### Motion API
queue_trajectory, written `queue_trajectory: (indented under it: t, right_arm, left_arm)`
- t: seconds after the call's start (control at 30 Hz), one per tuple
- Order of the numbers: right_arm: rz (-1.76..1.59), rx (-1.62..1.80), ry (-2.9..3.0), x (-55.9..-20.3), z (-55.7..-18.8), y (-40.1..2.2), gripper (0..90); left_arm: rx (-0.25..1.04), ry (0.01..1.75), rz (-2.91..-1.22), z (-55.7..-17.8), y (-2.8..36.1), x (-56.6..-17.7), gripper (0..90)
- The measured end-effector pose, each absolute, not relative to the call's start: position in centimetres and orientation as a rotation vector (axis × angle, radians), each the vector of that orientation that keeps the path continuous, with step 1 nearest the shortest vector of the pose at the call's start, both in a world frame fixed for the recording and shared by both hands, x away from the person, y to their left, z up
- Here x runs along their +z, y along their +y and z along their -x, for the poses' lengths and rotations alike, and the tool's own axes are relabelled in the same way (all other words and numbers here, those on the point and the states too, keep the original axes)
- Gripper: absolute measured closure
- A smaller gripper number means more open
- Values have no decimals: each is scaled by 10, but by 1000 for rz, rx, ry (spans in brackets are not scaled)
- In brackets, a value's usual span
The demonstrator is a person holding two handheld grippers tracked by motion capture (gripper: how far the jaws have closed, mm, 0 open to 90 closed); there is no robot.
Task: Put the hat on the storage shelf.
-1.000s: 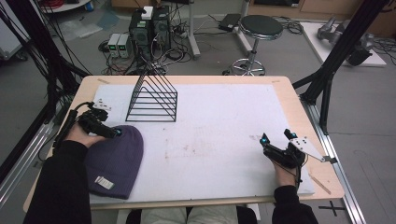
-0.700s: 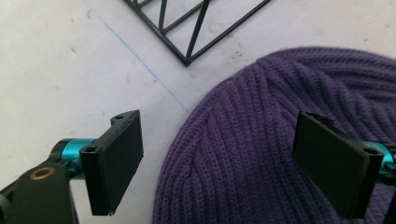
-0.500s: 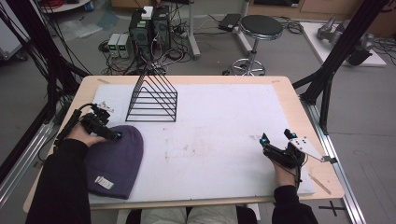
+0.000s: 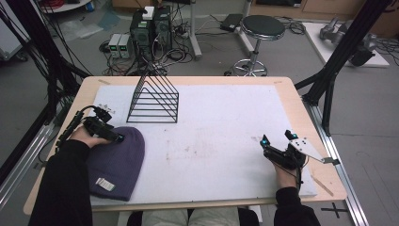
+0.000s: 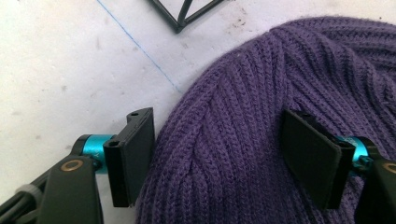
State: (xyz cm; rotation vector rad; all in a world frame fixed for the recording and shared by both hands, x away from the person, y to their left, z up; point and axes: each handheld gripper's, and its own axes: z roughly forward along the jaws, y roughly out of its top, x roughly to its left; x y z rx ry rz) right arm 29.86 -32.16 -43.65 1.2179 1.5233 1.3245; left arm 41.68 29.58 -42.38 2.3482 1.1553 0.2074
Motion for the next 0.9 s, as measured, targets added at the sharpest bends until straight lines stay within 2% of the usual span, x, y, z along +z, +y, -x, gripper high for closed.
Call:
queue_trajectory:
  t: [0.23,0.3,0.37,0.4,0.43,0.53,0.9]
  right_arm:
    - [-1208,1325,1524,-436,-298,-322,83]
    - [-1219,1328,1524,-436,-298,-322,83]
    - [-1217,1328,1517,-436,-298,-323,83]
    - [-1218,1327,1516,-436,-298,-323,83]
    - [-1218,1327,1515,-436,-298,-323,83]
    - [-1221,1327,1516,-436,-297,-323,83]
    - [-1225,1332,1521,-436,-296,-323,83]
  left_arm:
    - [232,1173,-2355,-416,295,-422,348]
    - [236,1175,-2359,-414,293,-421,401]
    - [185,1167,-2353,-412,292,-418,500]
    - [150,1166,-2344,-411,291,-418,616]
    - [143,1165,-2345,-411,290,-418,683]
    - [103,1155,-2335,-410,291,-418,753]
    - [161,1137,-2309,-405,292,-419,780]
